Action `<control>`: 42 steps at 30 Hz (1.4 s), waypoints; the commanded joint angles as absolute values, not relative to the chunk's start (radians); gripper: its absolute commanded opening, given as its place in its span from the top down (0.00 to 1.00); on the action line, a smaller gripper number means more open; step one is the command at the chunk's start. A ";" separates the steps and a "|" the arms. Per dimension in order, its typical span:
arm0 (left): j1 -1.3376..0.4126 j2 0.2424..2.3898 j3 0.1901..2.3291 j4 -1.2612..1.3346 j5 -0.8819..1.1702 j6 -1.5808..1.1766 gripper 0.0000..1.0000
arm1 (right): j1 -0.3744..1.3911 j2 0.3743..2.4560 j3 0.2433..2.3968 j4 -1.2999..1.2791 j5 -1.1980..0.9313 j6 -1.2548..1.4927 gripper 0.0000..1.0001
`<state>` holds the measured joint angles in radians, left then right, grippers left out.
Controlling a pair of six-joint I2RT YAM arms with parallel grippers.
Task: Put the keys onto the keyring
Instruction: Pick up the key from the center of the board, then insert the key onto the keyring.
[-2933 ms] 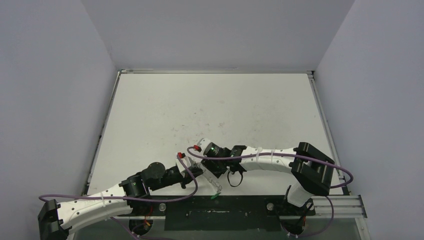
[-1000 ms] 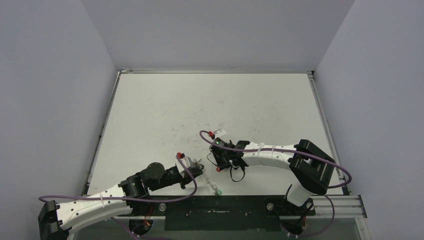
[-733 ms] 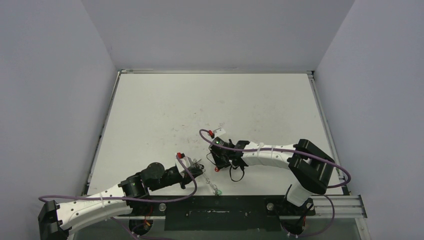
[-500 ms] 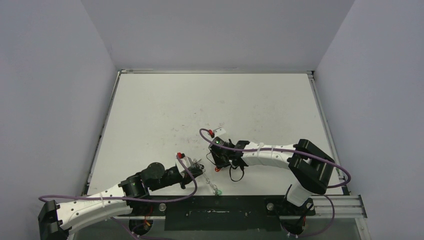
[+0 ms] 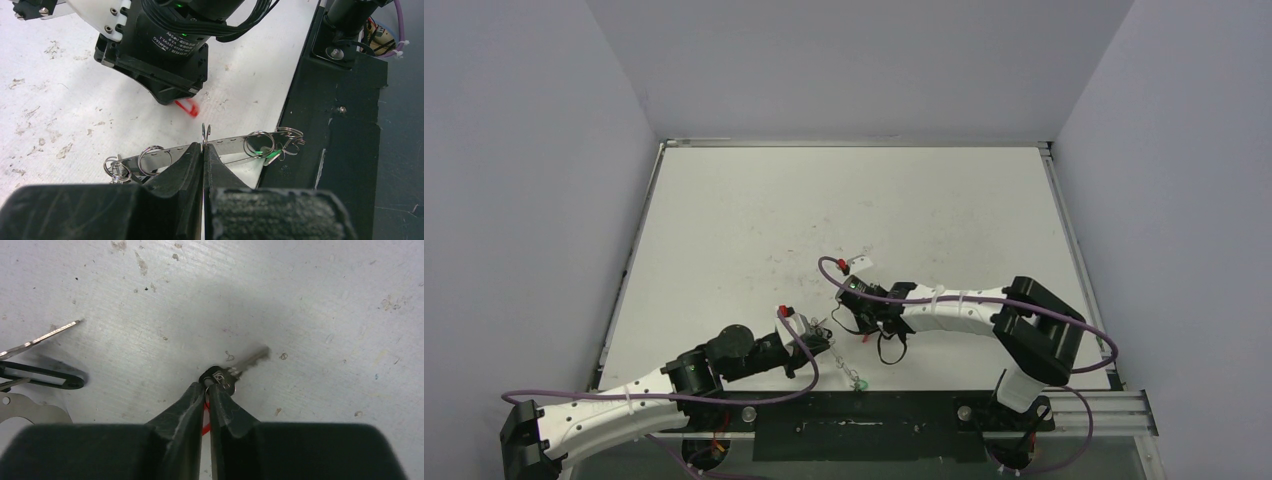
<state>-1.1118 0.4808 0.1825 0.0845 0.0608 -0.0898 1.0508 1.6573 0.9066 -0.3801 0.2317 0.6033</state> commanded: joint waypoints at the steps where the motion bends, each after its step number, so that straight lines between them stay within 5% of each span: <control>1: -1.114 0.474 0.207 0.113 0.070 -0.083 1.00 | 1.058 1.639 0.944 -0.399 0.286 0.611 0.96; 12: -1.114 0.473 0.213 0.104 0.069 -0.080 1.00 | 1.058 1.420 0.960 -0.520 0.246 0.501 1.00; 24: -1.114 0.489 0.219 0.123 0.087 -0.078 1.00 | 1.047 1.191 0.871 -0.372 -0.190 0.258 1.00; 42: -1.114 0.529 0.229 0.161 0.080 -0.112 1.00 | 1.105 1.256 0.905 -0.284 -0.434 0.194 1.00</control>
<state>-1.1118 0.5255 0.1833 0.1200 0.0860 -0.0975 1.0946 1.2682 0.8764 -0.3286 -0.3939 0.2222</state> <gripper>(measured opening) 0.007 0.026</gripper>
